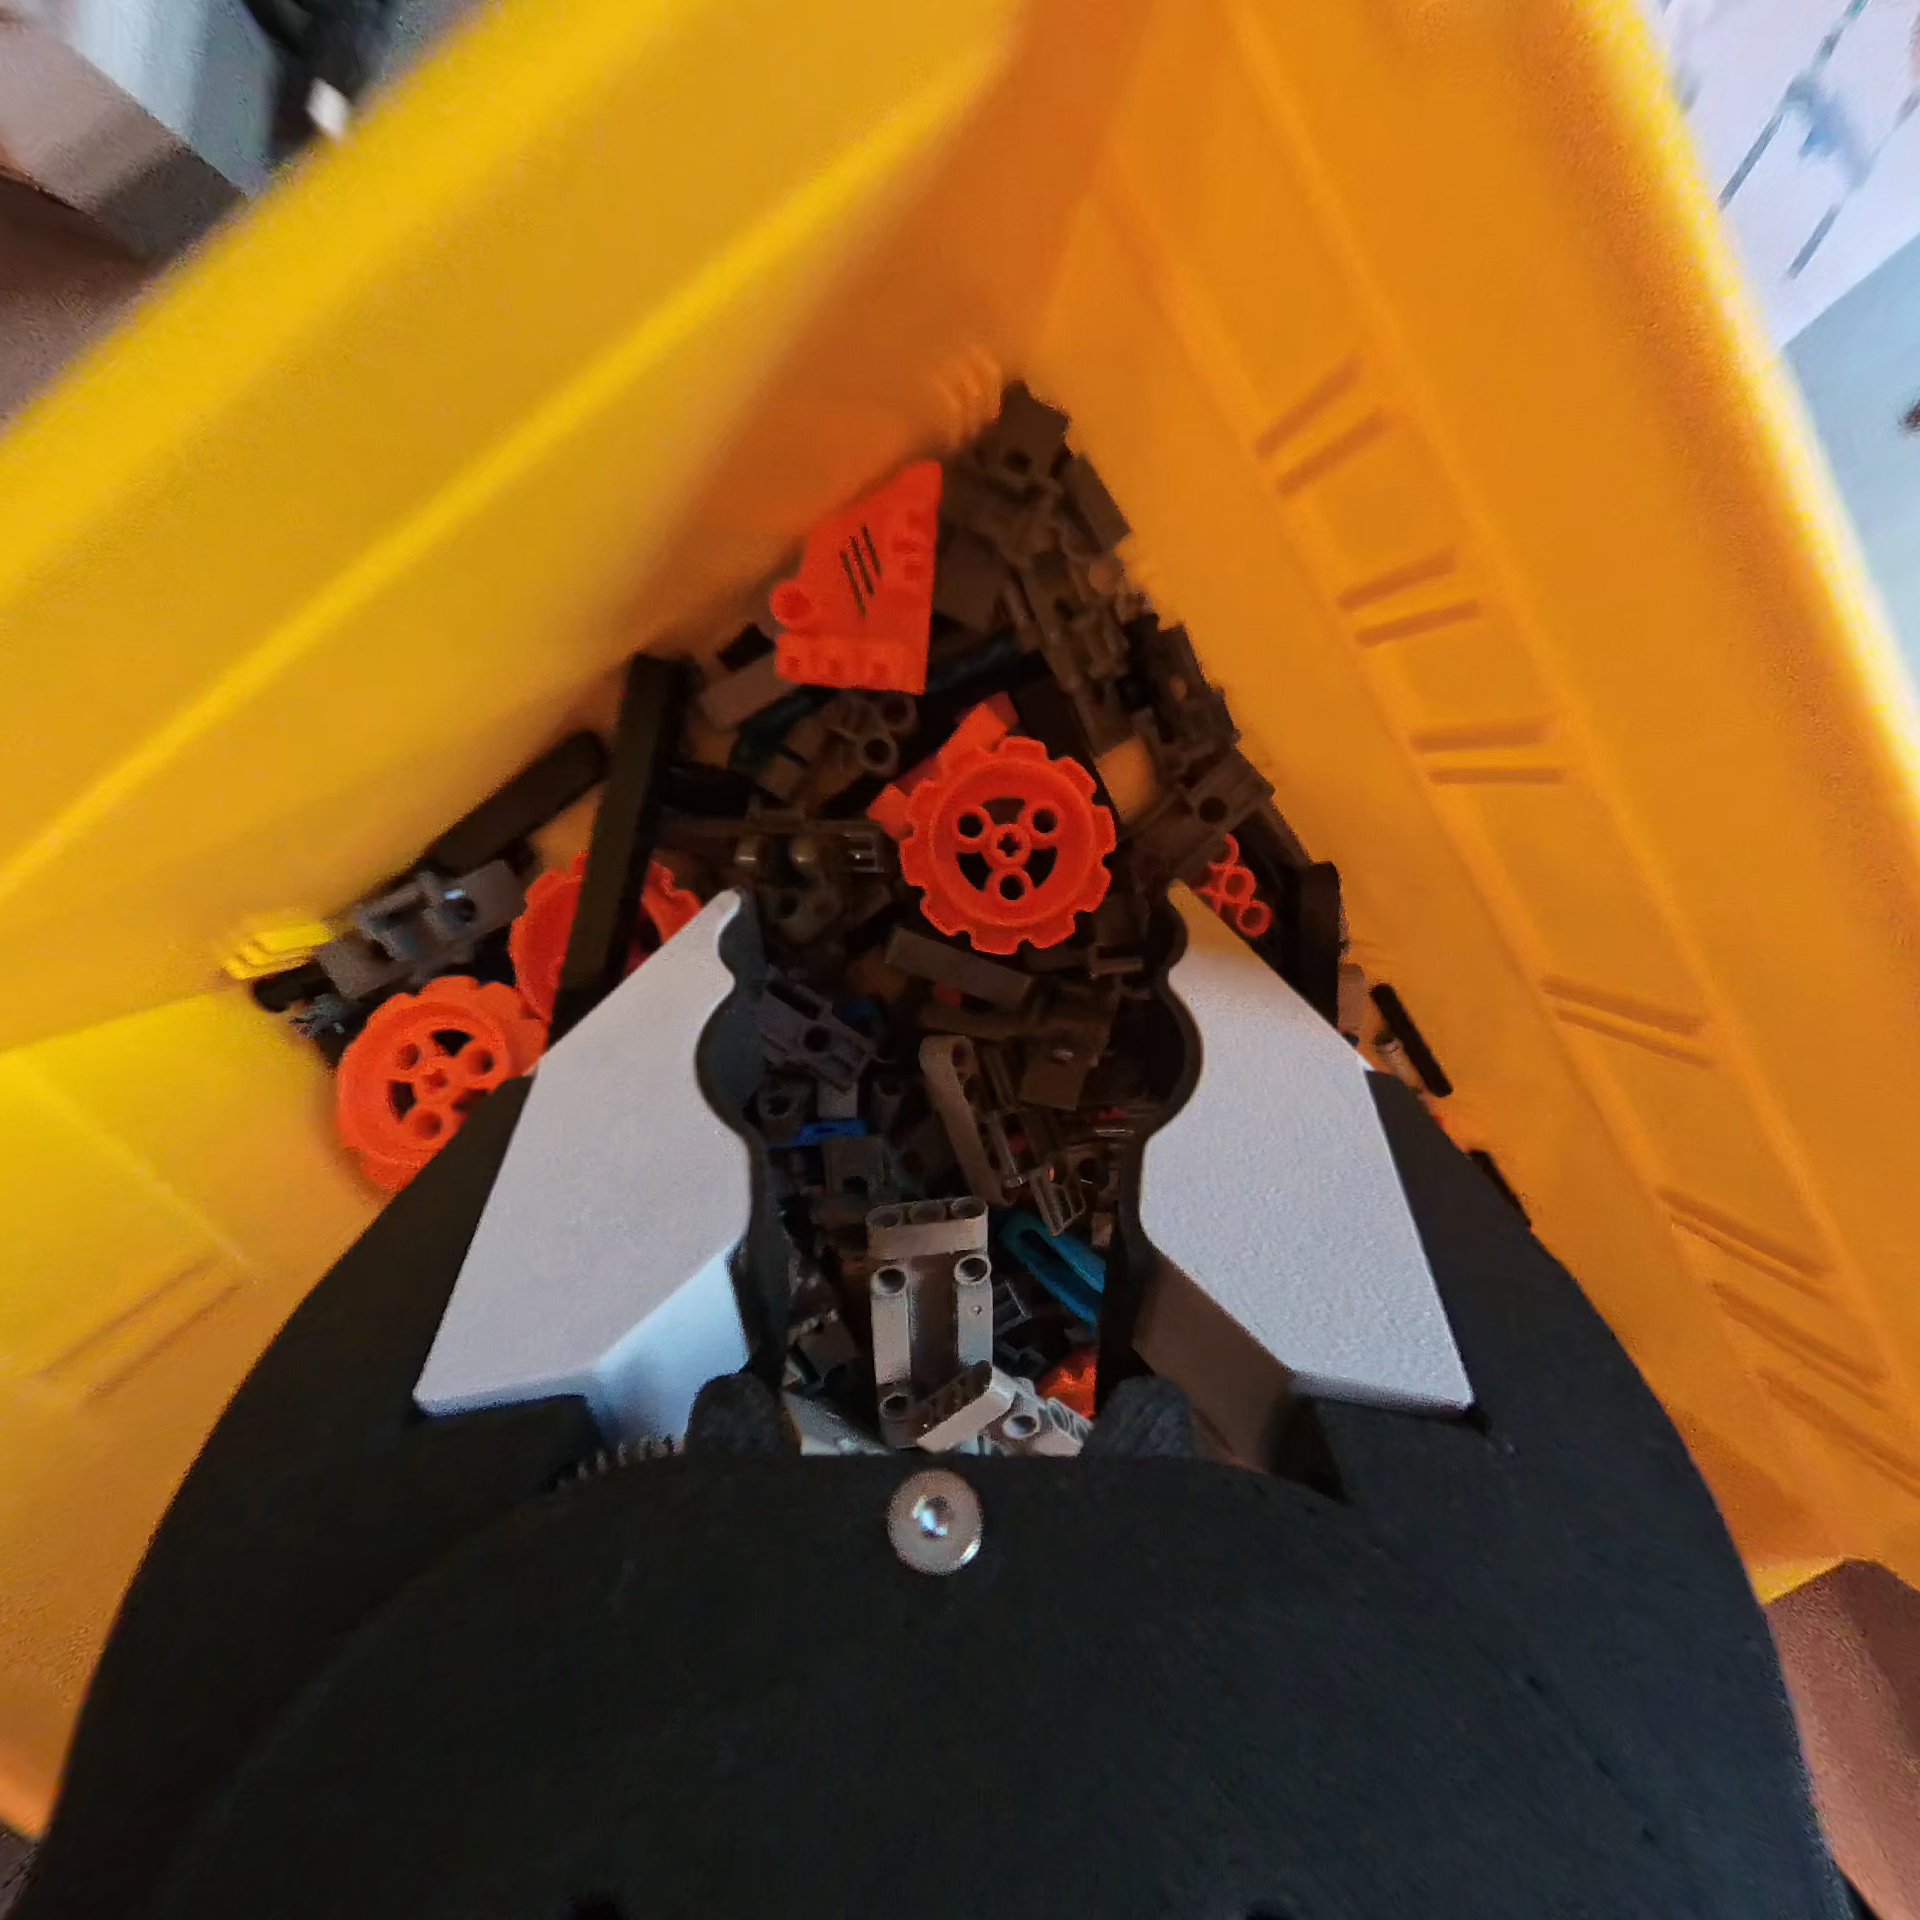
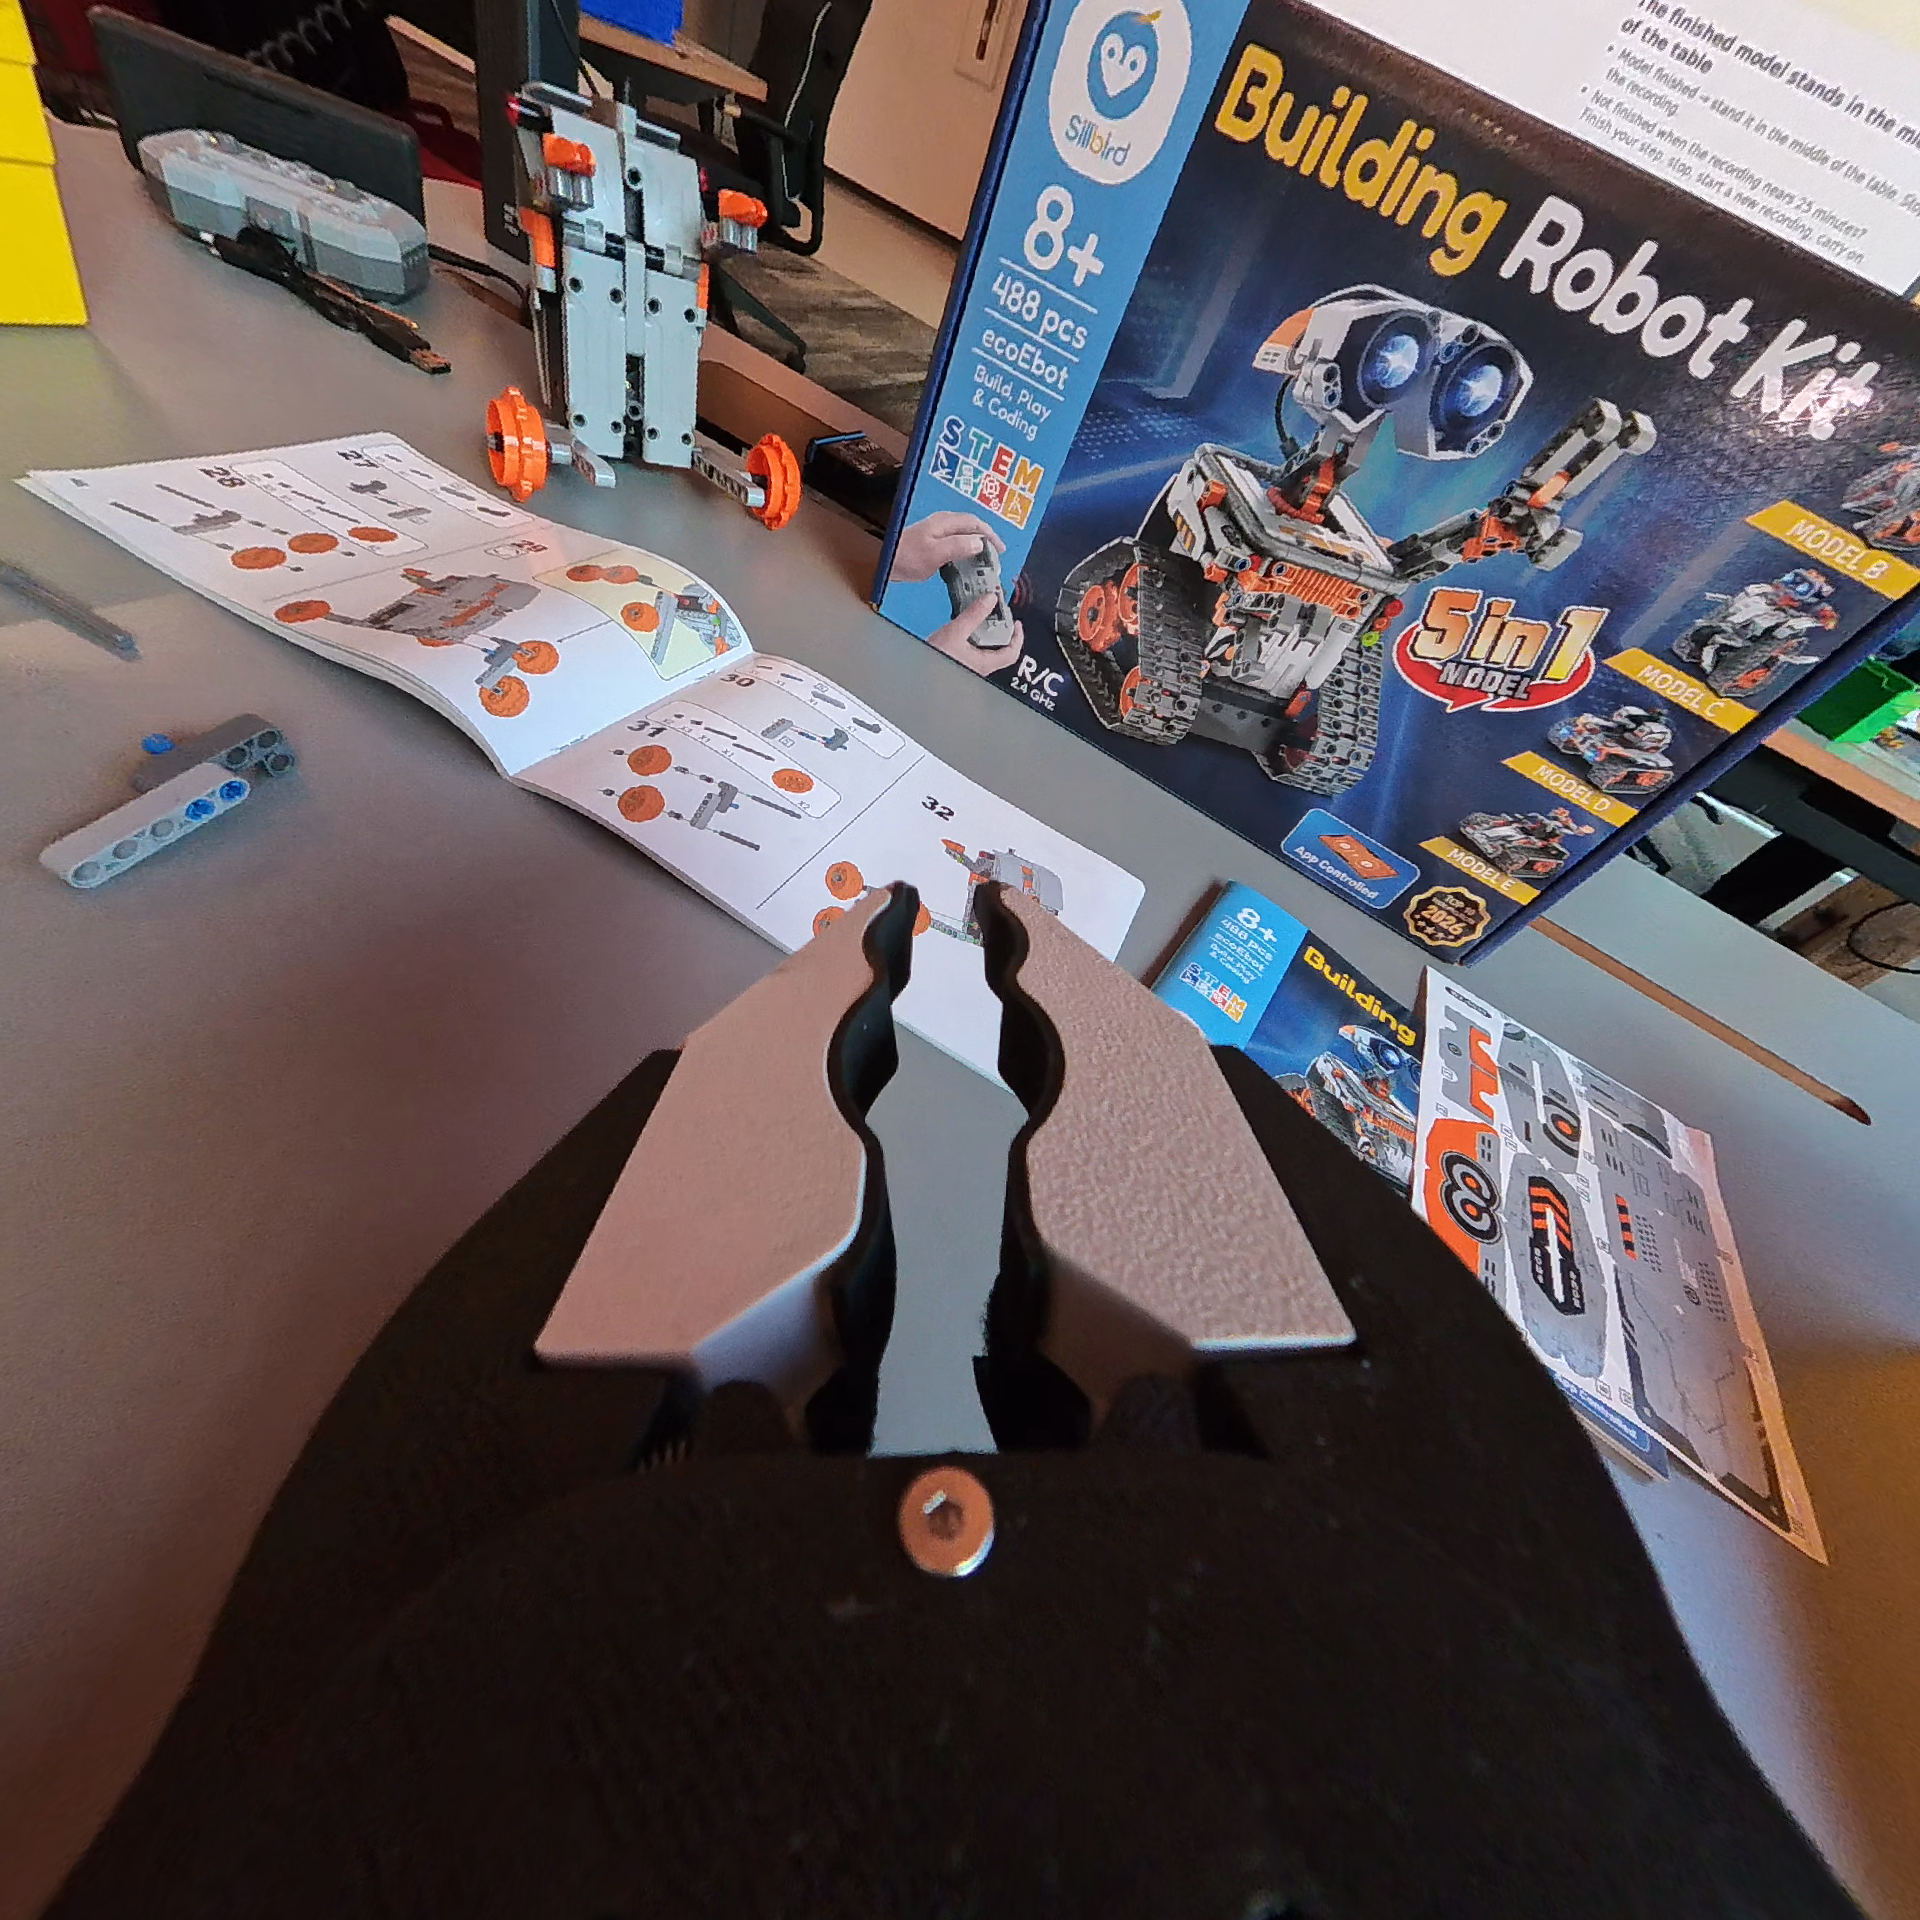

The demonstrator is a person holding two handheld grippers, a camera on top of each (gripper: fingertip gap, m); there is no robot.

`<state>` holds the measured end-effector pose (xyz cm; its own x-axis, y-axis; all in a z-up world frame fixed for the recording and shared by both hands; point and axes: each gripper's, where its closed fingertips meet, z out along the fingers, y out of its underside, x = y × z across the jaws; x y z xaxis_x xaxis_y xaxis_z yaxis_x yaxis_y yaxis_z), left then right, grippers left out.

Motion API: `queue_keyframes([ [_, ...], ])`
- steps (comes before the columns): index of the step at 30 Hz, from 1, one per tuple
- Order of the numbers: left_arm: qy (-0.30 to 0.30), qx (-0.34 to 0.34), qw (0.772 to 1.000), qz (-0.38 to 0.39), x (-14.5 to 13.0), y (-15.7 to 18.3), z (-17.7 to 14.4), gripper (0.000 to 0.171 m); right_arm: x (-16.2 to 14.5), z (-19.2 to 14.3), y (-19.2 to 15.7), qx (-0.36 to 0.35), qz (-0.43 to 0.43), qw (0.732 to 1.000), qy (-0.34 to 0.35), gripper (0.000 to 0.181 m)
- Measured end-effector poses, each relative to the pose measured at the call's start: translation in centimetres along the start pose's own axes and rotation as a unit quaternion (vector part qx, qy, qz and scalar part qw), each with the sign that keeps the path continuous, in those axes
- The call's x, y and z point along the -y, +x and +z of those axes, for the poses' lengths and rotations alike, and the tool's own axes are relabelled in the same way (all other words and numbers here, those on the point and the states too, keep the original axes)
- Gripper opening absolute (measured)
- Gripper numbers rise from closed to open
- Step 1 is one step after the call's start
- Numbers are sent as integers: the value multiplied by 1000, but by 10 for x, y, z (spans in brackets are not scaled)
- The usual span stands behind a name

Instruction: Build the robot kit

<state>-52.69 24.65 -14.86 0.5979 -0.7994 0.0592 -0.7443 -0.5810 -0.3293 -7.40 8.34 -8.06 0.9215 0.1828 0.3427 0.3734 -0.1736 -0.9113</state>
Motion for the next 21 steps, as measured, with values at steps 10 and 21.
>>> queue_keyframes([
  [10,-21,-38,999,18,-31,17,-22,0,2,0,0,-1,-2,1000,4,11],
  [21,87,-56,995,13,4,15,-51,66,3,-1,-1,1,-3,1000,7,11],
])
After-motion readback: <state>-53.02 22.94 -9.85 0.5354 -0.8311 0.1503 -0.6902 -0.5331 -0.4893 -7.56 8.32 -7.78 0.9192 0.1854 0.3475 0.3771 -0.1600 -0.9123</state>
